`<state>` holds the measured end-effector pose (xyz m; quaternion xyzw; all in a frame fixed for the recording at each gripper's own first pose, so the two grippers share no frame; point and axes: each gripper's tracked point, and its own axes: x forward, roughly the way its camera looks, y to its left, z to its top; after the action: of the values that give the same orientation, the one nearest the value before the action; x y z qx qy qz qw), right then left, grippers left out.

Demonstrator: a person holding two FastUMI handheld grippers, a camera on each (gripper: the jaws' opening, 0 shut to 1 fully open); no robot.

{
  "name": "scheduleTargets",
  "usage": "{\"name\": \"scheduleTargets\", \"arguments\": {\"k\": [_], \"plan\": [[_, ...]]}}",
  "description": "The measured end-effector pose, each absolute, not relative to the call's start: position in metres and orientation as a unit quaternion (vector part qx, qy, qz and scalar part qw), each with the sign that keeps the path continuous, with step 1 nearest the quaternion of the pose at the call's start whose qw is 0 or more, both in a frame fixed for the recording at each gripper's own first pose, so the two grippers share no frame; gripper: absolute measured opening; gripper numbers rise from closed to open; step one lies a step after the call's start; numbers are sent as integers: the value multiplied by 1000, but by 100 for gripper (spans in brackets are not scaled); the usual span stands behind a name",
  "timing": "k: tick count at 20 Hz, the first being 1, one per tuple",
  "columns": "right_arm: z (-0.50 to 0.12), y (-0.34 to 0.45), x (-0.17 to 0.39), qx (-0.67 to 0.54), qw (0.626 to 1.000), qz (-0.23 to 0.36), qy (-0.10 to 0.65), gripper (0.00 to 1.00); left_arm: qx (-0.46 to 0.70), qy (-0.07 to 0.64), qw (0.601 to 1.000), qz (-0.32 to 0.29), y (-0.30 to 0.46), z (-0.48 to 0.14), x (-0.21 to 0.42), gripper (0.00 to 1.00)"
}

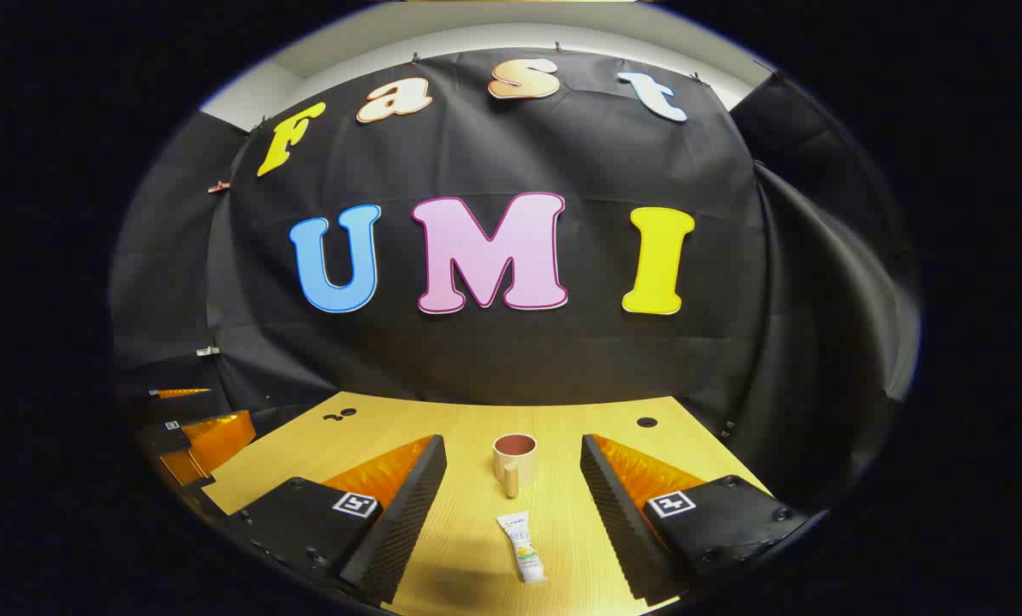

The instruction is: Put the toothbrush and toothpaste on the desktop into the cup, then pick up the cup and place it on the coaster on the desktop.

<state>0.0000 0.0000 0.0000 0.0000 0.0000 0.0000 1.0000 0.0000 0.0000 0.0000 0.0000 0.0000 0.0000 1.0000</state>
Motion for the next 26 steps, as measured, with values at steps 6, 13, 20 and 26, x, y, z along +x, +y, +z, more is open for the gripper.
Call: {"name": "scheduleTargets", "arguments": {"k": [6, 13, 20, 26], "plan": [[-13, 2, 7, 1, 1000, 3, 21, 97, -3, 9, 1000, 1, 0, -5, 6, 97], [-22, 1, 13, 7, 999, 4, 38, 97, 0, 16, 1000, 1, -1, -11, 9, 97], [-49, 10, 19, 8, 996, 18, 83, 97, -7, 29, 1000, 10, 2, -24, 9, 97], [-79, 18, 34, -5, 990, 33, 138, 99, -15, 40, 999, 32, 13, -36, 10, 97]]}}
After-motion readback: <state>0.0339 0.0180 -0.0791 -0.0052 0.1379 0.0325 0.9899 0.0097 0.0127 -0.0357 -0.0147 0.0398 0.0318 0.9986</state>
